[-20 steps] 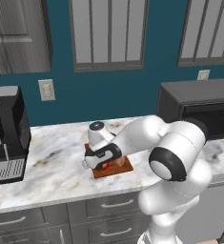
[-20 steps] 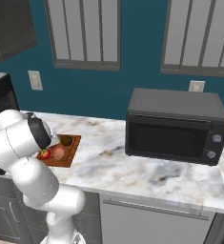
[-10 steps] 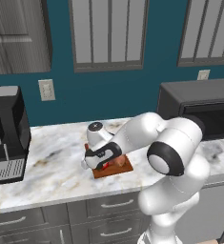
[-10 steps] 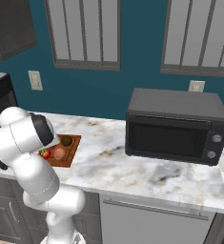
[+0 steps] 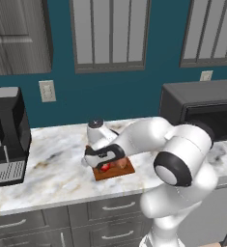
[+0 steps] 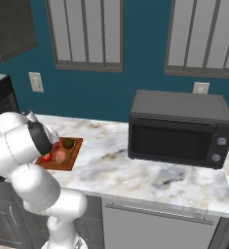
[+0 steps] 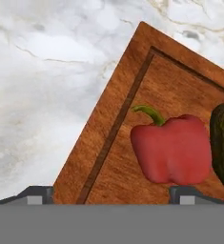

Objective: Place the avocado, onion, tomato, and bell pepper on the cutting board.

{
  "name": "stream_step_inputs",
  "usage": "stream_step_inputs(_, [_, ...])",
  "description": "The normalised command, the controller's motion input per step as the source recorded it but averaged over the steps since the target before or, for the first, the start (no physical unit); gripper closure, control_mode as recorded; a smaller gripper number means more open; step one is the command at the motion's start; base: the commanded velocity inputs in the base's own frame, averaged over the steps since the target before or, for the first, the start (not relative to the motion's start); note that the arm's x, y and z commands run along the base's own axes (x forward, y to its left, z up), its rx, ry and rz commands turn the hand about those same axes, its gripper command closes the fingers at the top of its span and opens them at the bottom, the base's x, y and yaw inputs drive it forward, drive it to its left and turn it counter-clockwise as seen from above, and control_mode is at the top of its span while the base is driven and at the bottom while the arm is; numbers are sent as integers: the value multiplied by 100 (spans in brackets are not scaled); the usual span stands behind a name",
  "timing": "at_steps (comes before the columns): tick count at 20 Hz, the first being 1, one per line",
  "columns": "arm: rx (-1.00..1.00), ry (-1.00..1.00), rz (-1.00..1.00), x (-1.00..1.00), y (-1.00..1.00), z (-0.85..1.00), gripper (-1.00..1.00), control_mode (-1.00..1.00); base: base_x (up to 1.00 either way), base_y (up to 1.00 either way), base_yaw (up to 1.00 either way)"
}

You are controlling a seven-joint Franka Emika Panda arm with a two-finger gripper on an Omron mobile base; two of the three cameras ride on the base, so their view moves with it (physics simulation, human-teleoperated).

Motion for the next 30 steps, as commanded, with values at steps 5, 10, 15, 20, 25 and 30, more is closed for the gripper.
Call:
stream_step_inputs(5, [0,-10,0,-16,0,86,-100,-100,0,0,0])
stream_step_inputs(10, [0,-10,0,-34,-18,100,-100,-100,0,0,0])
stream_step_inputs(15, [0,-6,0,-42,-41,100,-100,-100,0,0,0])
stream_step_inputs(20, [0,-6,0,-47,-54,100,-100,-100,0,0,0])
stream_step_inputs(25, [4,-8,0,-39,-51,62,-100,-100,0,0,0])
stream_step_inputs(30, [2,-6,0,-22,-34,34,-100,-100,0,0,0])
